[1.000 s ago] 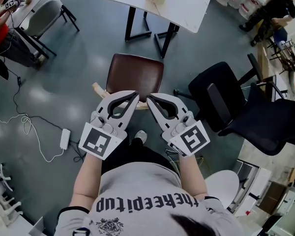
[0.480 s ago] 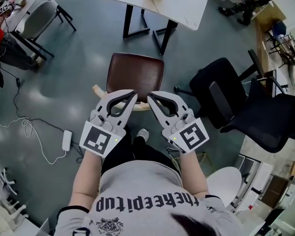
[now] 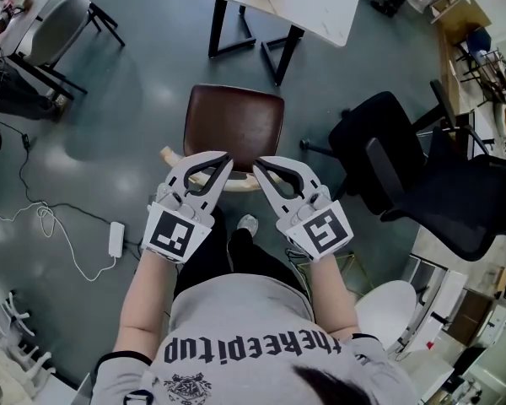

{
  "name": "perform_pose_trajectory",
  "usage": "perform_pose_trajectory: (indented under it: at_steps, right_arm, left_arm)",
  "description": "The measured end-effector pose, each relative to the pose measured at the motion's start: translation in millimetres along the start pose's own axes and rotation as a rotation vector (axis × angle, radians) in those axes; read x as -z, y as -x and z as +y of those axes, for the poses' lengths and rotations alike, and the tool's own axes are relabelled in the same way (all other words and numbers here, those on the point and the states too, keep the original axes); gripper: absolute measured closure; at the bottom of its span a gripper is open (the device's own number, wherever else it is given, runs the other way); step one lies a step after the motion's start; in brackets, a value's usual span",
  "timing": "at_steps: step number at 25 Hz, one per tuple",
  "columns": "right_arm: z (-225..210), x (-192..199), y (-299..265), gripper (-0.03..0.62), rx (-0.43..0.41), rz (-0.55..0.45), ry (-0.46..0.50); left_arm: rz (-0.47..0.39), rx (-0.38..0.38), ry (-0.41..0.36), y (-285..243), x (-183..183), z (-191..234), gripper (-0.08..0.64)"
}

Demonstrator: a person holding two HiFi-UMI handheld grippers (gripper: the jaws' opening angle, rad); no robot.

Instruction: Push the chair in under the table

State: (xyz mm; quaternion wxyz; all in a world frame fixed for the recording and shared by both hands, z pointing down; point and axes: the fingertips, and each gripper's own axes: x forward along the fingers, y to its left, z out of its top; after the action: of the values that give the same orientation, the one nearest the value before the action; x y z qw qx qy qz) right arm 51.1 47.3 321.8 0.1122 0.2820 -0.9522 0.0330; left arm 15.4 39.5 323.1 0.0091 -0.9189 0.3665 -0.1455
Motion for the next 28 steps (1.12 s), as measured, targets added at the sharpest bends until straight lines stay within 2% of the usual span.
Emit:
perform_pose_trajectory:
  at_steps: [10, 16, 21, 28]
  right_arm:
    - [3.1, 48.1, -29.5, 0.578, -0.036, 0.152, 0.003]
    - [5.5, 74.8, -39.3, 0.568, -0.036, 0.204, -0.036]
    - [10.1, 100.4, -39.9, 0.540, -0.056, 0.262, -0.040]
    - [20.8, 132.7, -40.7, 0.505, -0.107, 0.355, -0.017]
  left_arm:
    - [0.164, 0.131, -0.078, -14.1, 60.2, -0.8, 0.541]
    - [0.245, 0.213, -0.096, -19.0, 91.2, -5.0, 0.540]
    - [0.303, 0.279, -0.088, -21.7, 116.9, -13.5, 0.465]
    - [0.413, 0.353, -0.168, -18.0, 153.1, -20.3, 0.425]
